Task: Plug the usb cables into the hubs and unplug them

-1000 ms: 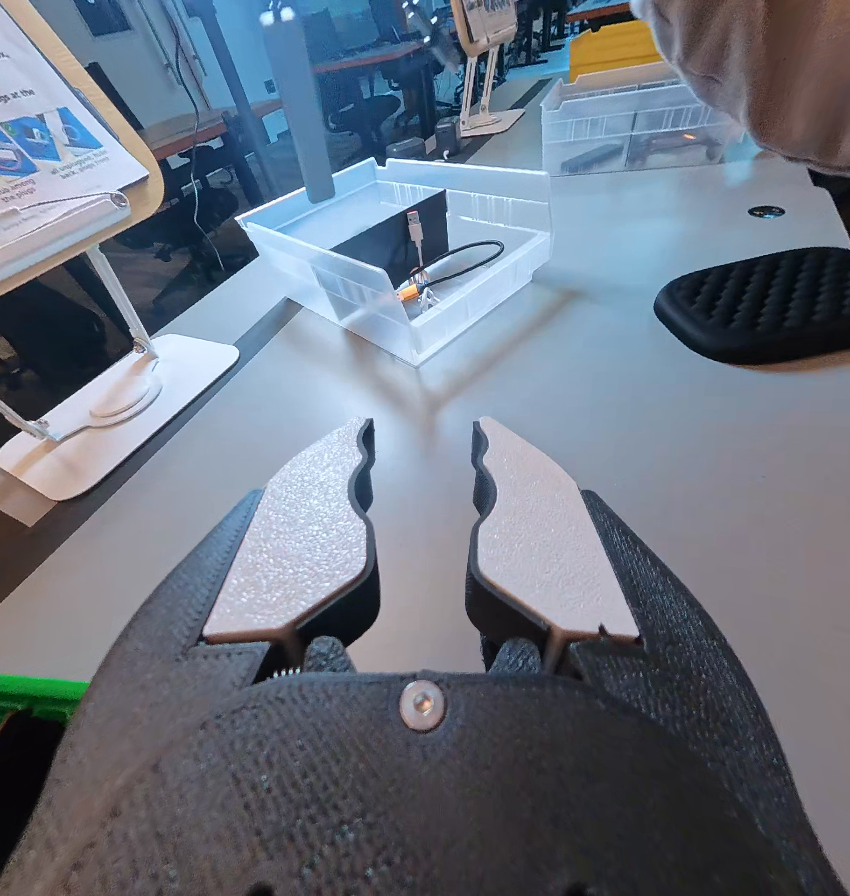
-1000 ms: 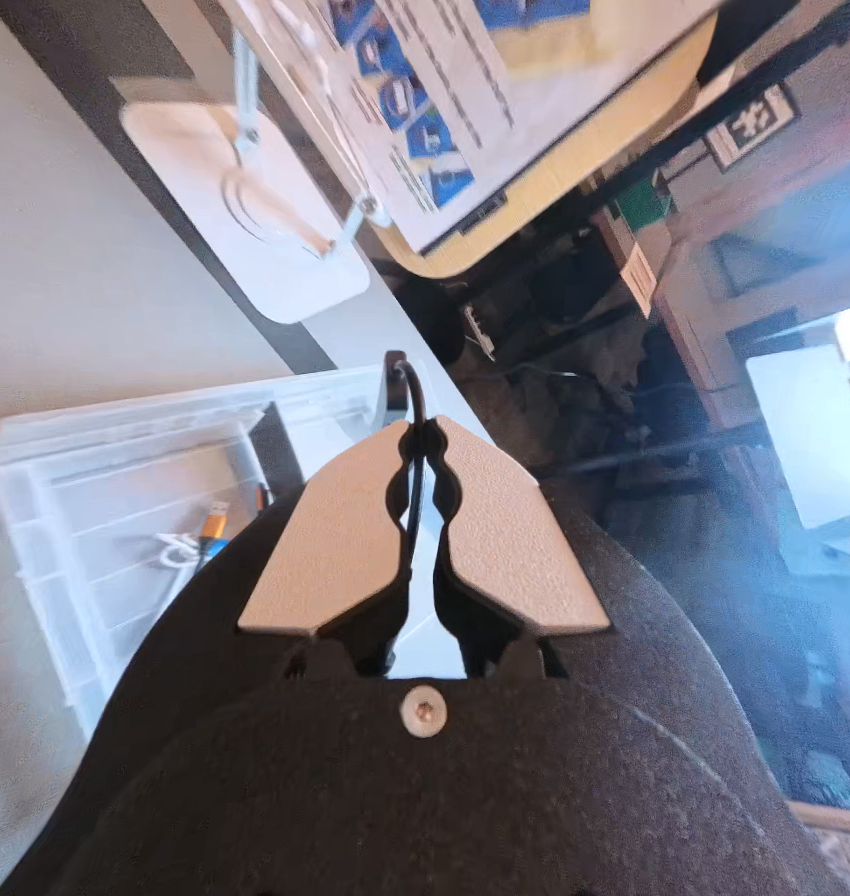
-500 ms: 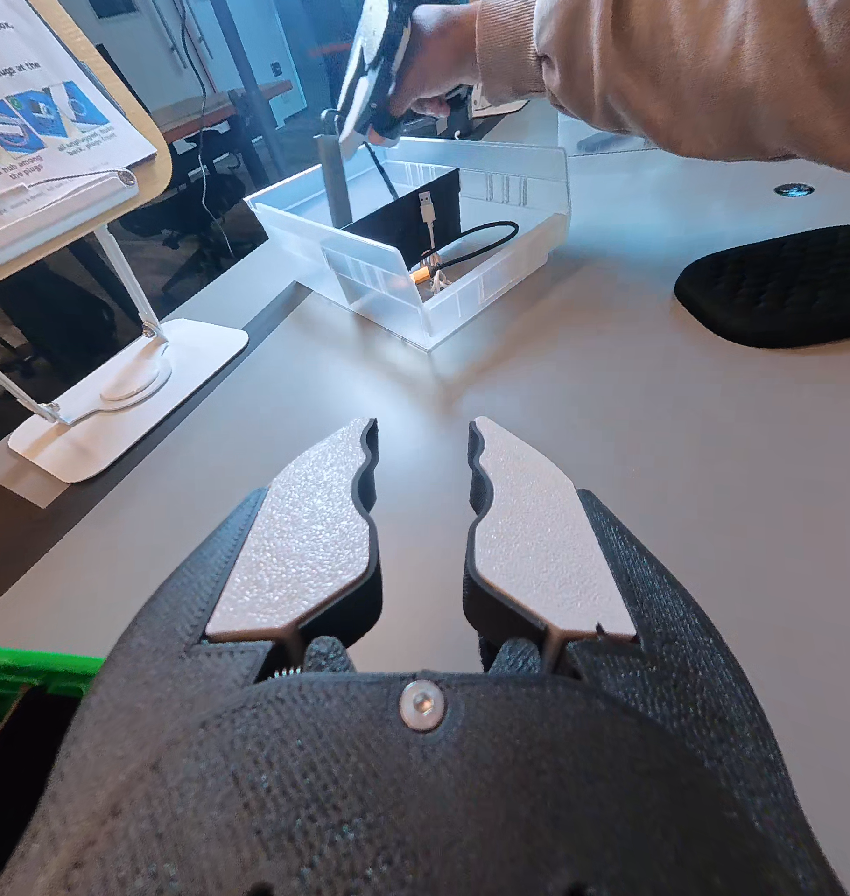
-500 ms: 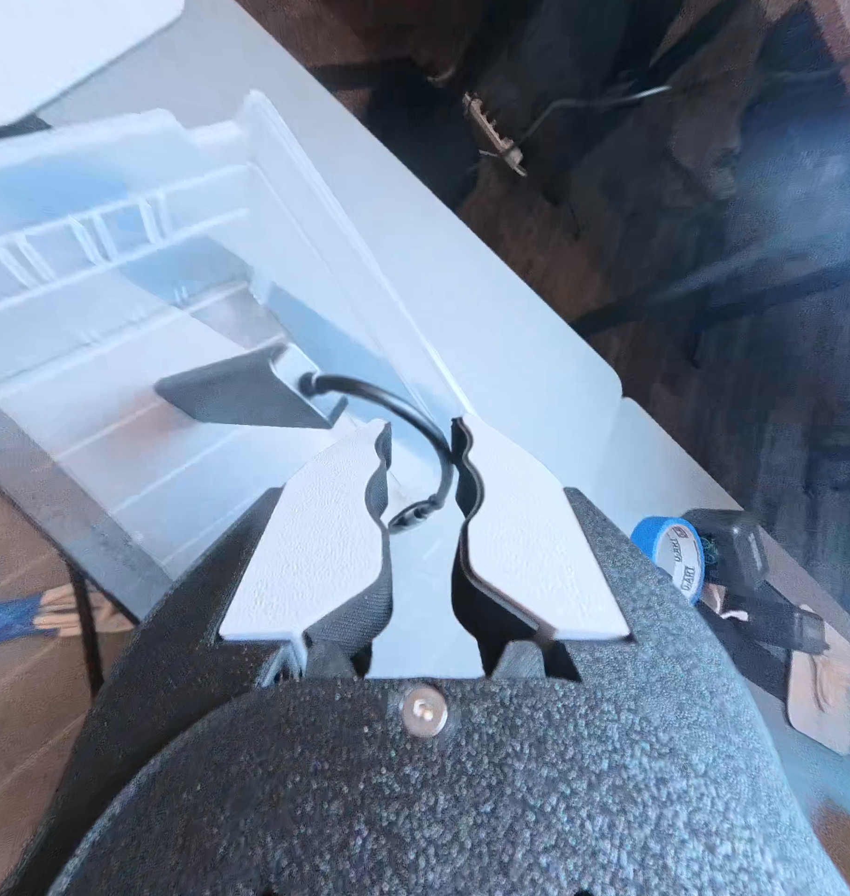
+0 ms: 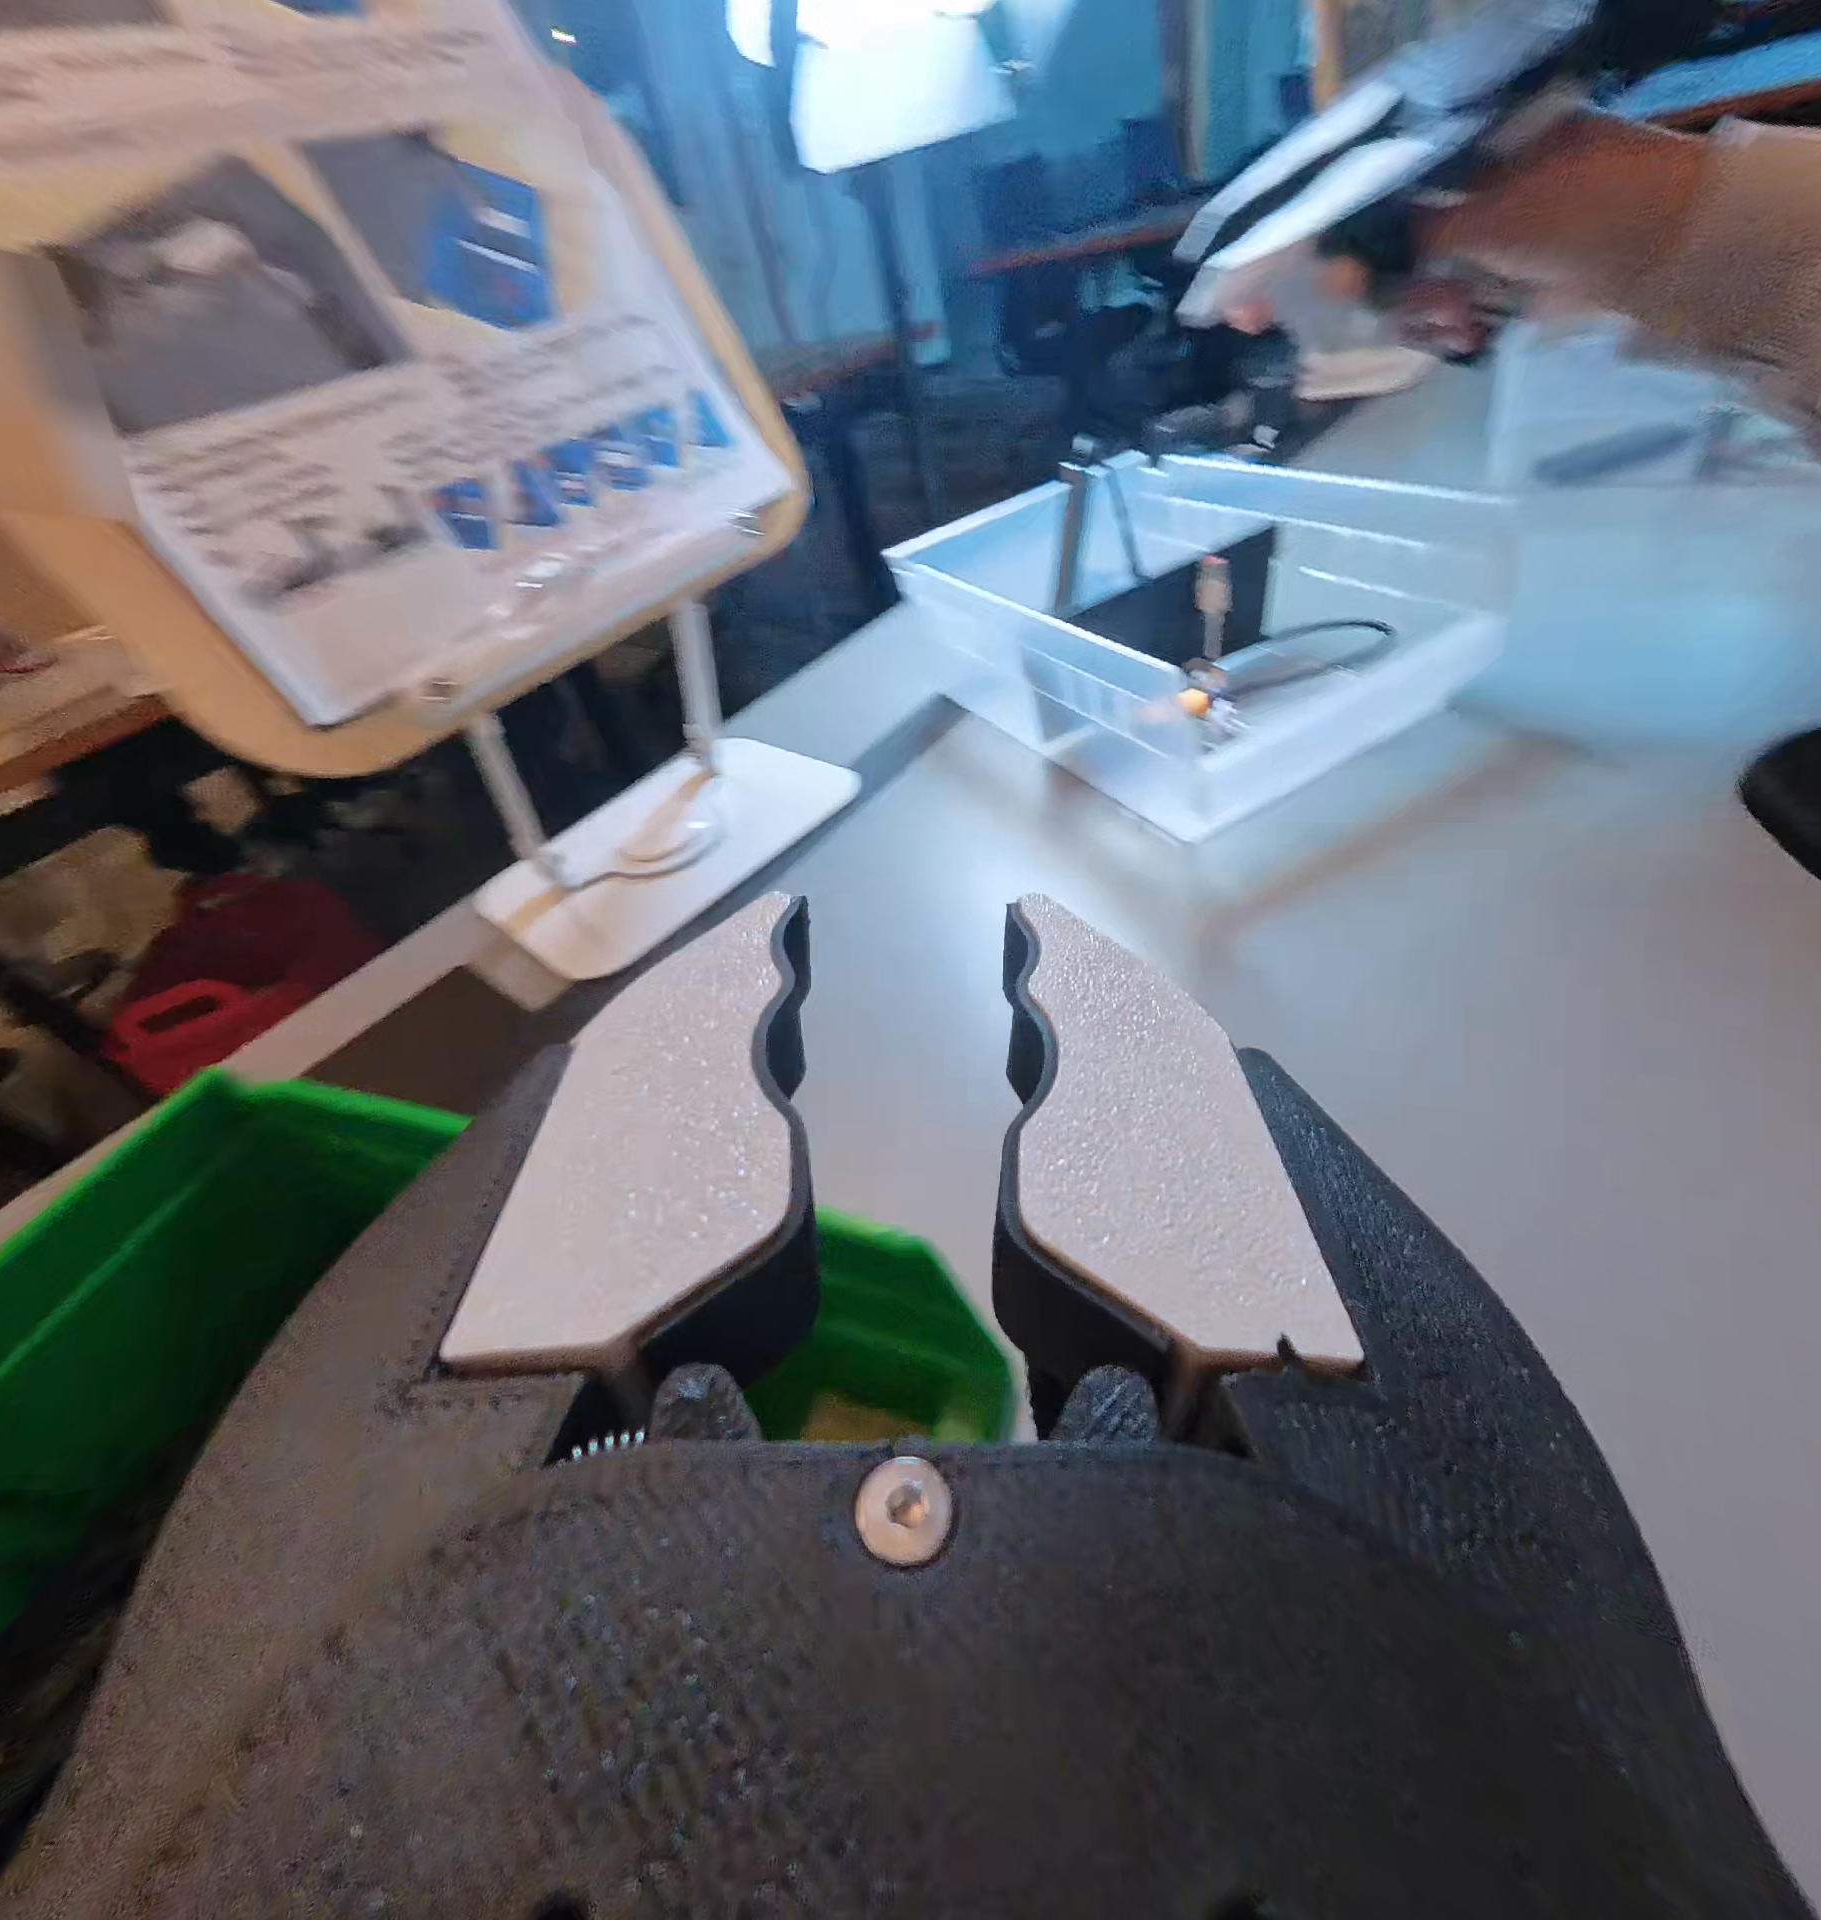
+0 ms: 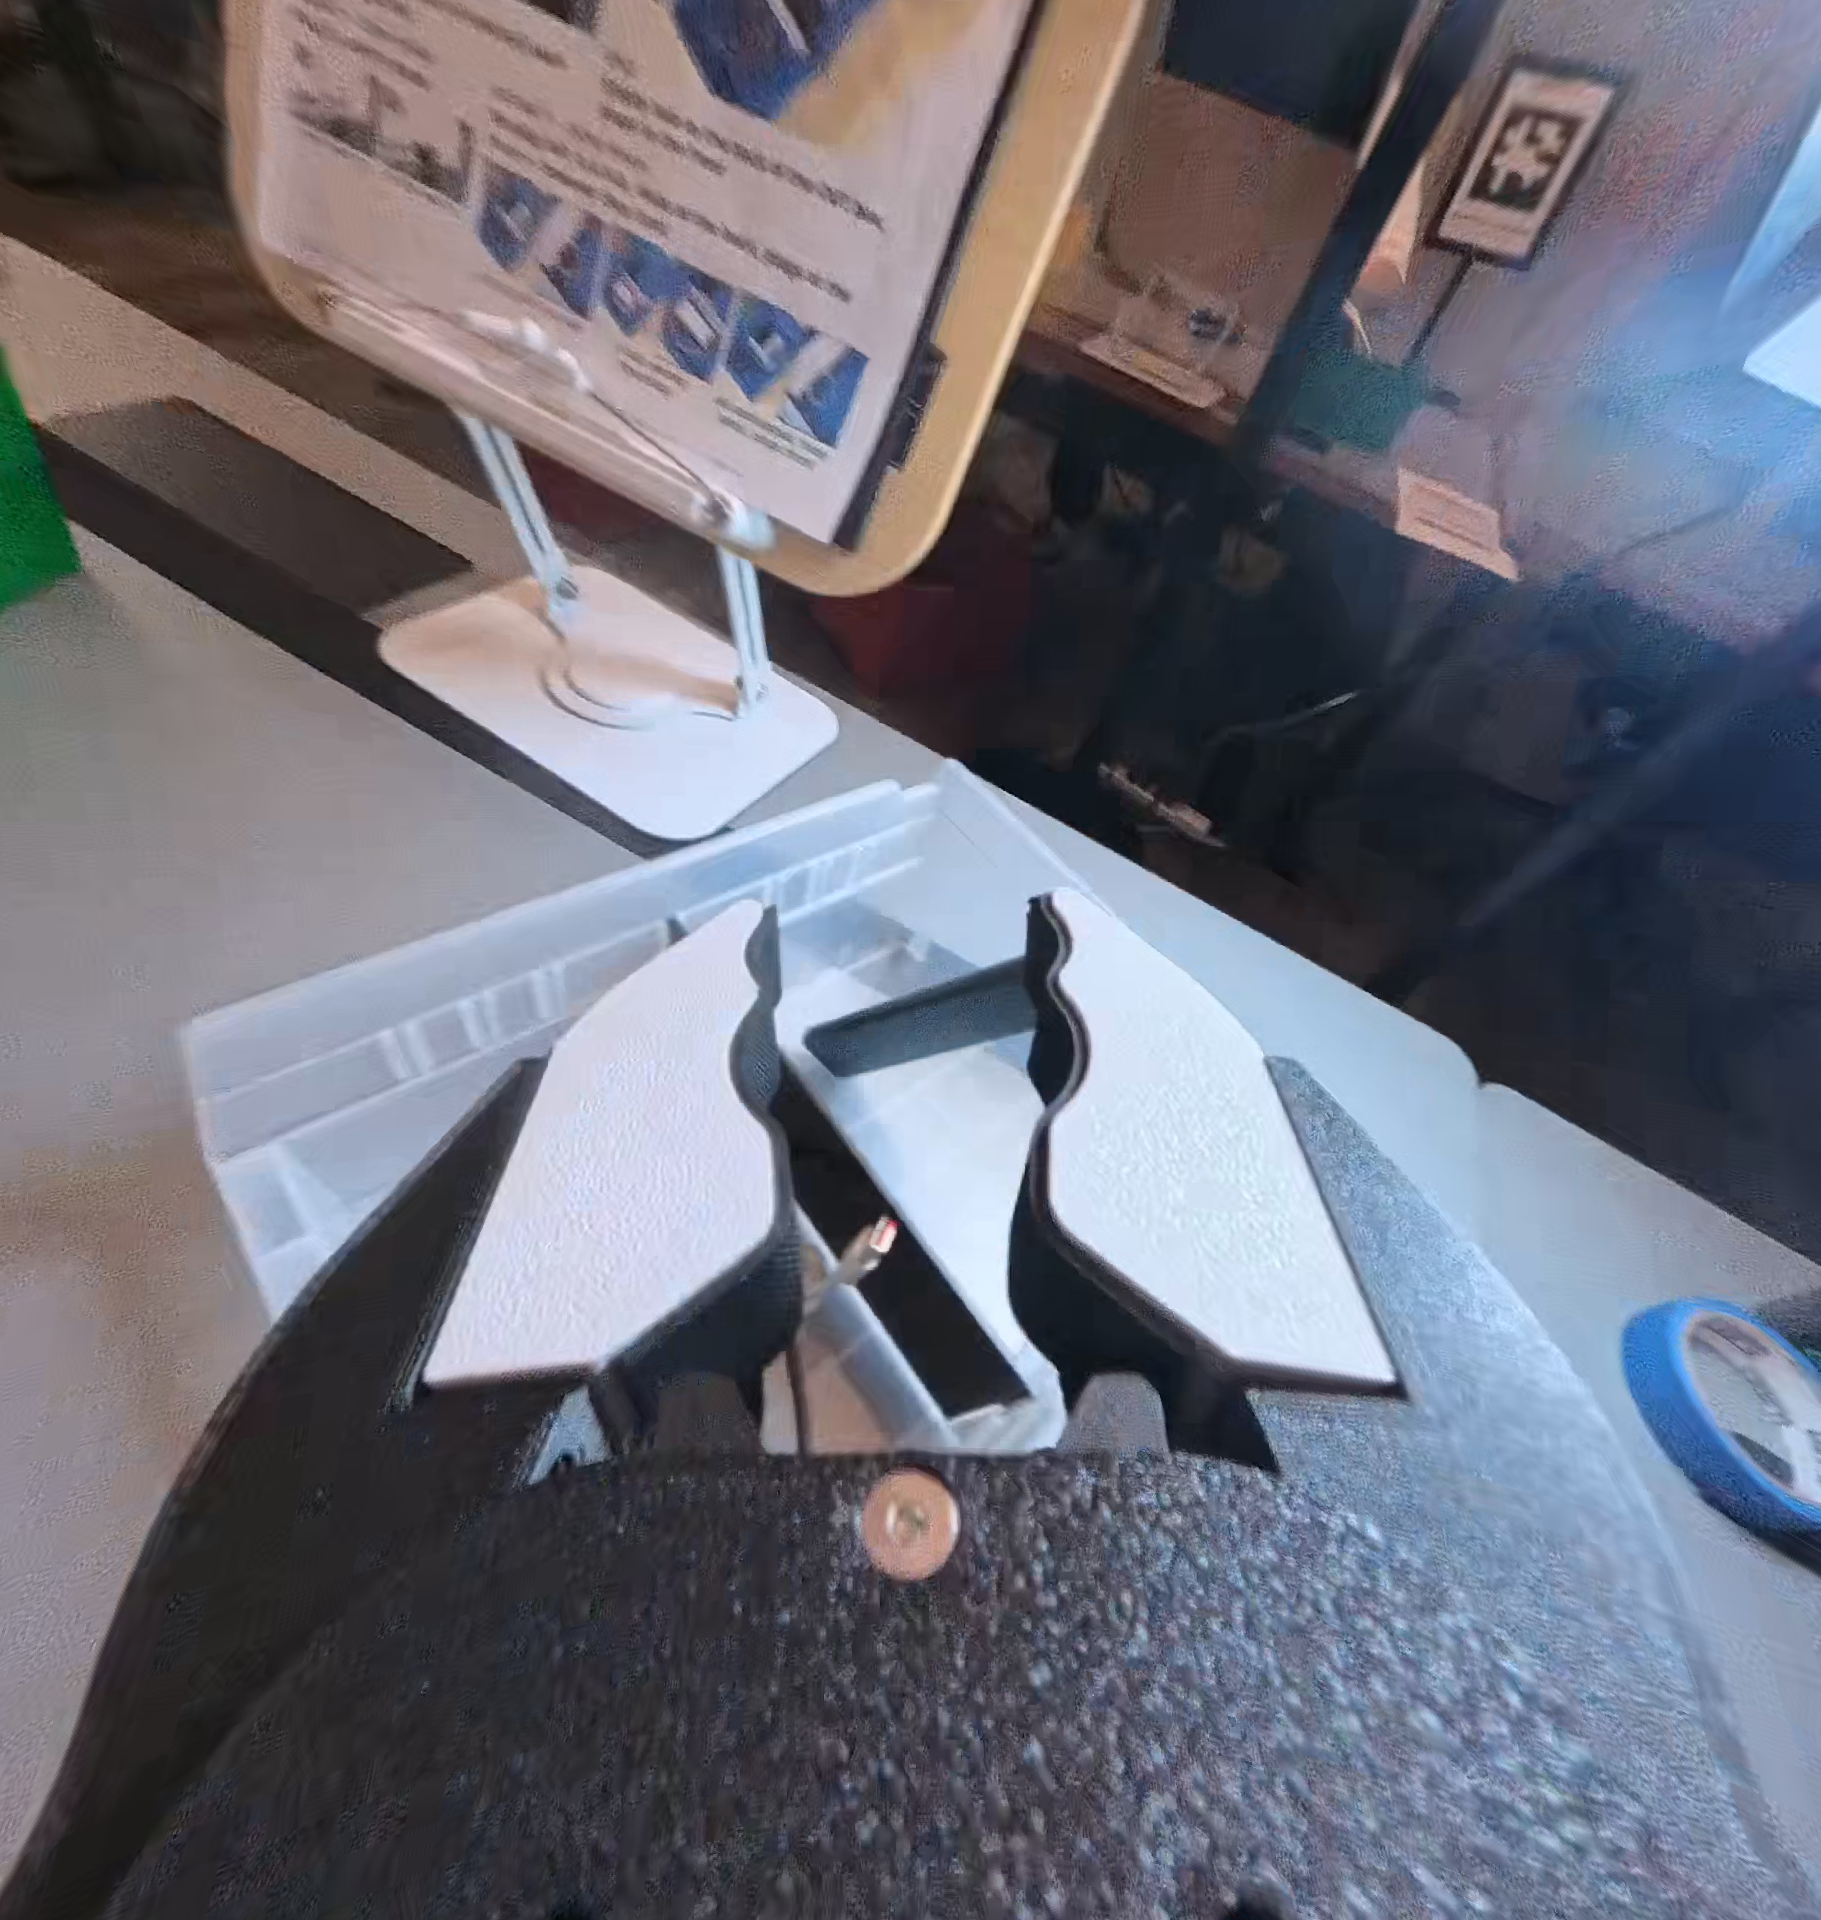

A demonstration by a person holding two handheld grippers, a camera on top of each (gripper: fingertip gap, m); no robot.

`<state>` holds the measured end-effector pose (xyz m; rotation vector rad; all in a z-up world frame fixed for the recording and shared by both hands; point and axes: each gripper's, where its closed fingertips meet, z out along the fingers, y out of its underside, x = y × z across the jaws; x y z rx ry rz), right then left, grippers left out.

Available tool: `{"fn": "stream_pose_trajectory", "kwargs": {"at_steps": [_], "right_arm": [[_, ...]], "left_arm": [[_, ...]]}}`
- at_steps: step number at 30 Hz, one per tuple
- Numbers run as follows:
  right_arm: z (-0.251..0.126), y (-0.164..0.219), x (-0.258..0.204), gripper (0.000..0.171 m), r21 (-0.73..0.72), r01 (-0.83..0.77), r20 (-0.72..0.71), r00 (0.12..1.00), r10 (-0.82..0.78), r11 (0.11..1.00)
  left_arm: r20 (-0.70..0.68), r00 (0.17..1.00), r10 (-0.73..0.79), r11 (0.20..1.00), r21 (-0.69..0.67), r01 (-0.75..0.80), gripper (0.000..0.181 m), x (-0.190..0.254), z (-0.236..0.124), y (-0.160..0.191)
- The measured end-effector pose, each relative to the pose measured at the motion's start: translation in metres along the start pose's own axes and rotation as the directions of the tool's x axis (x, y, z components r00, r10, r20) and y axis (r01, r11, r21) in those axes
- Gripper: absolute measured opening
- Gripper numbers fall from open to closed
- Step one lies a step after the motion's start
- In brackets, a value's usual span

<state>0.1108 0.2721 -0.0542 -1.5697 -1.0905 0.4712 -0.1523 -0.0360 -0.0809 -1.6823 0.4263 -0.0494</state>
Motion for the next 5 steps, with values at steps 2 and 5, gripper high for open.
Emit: {"fn": "stream_pose_trajectory", "kwargs": {"at_steps": [2,5], "right_arm": [[-0.024,-0.01,-0.043,0.044,0.107,-0.05,0.093,0.995,0.04,0.993],[-0.057,-0.004,-0.098,0.044,0.173,-0.085,0.196,0.979,0.05,0.981]], "left_arm": [[0.103,0.994,-0.03,0.999,0.018,0.028,0.036,-0.04,-0.023,-0.009],[0.237,0.968,-0.078,0.997,0.012,0.077,0.037,-0.095,-0.058,-0.009]]}}
